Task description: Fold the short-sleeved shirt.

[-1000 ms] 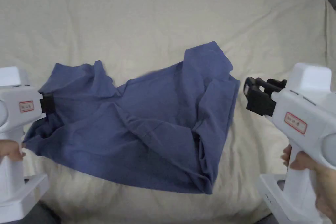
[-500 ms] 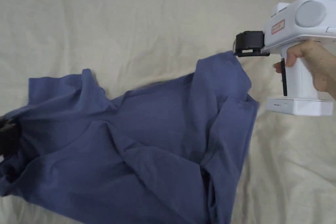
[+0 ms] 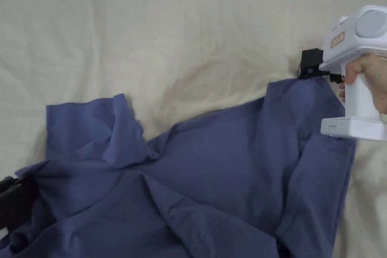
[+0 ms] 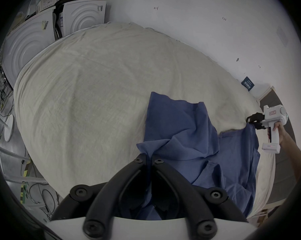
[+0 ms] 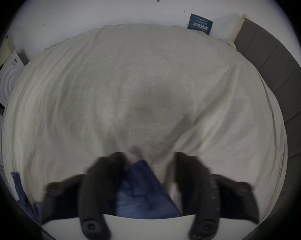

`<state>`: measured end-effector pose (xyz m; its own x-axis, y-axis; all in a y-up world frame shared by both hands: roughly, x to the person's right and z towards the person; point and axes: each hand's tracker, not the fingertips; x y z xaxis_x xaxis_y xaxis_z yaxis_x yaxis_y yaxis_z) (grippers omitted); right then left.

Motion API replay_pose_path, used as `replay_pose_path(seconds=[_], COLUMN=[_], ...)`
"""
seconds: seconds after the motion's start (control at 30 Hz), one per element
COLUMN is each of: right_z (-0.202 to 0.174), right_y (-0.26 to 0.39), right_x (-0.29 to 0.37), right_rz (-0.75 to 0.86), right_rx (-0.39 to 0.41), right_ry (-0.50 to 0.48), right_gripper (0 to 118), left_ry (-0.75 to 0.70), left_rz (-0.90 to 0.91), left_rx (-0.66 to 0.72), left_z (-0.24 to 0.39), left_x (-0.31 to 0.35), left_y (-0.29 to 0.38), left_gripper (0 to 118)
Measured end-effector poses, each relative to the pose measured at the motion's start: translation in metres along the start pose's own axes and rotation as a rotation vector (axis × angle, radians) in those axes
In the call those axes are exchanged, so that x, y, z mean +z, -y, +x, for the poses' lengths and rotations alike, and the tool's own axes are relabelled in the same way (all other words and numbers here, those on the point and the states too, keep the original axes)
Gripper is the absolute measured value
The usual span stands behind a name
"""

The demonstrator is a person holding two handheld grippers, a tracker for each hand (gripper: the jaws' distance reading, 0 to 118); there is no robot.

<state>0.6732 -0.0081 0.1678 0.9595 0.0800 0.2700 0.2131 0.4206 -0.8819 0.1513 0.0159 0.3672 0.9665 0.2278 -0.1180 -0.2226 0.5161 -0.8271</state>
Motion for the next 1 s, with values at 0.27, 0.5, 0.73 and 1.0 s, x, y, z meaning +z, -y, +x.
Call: replay_pose_path(seconds=[0.27, 0.5, 0.73, 1.0], right_z=[0.035, 0.074, 0.132, 0.197], right_y=[0.013, 0.054, 0.125, 0.203], right_x=[0.092, 0.234, 0.383, 0.527], right_rz=[0.073, 0.225, 0.365, 0.598], right_rx=[-0.038, -0.071, -0.151, -0.197], right_ry=[-0.007, -0.133, -0.216, -0.182], right_gripper=[4, 4, 4, 4], left_ry=[-0.022, -0.021, 0.185, 0.365], left_rz=[0.041, 0.155, 0.326, 0.581], left_rx=[-0.039, -0.106, -0.078, -0.062], left_z=[0.014, 0.039, 0.055, 0.051], left_x=[0.022, 0.068, 0.155, 0.275], left_y=[0.002, 0.006, -0.023, -0.089], left_gripper=[5, 5, 5, 5])
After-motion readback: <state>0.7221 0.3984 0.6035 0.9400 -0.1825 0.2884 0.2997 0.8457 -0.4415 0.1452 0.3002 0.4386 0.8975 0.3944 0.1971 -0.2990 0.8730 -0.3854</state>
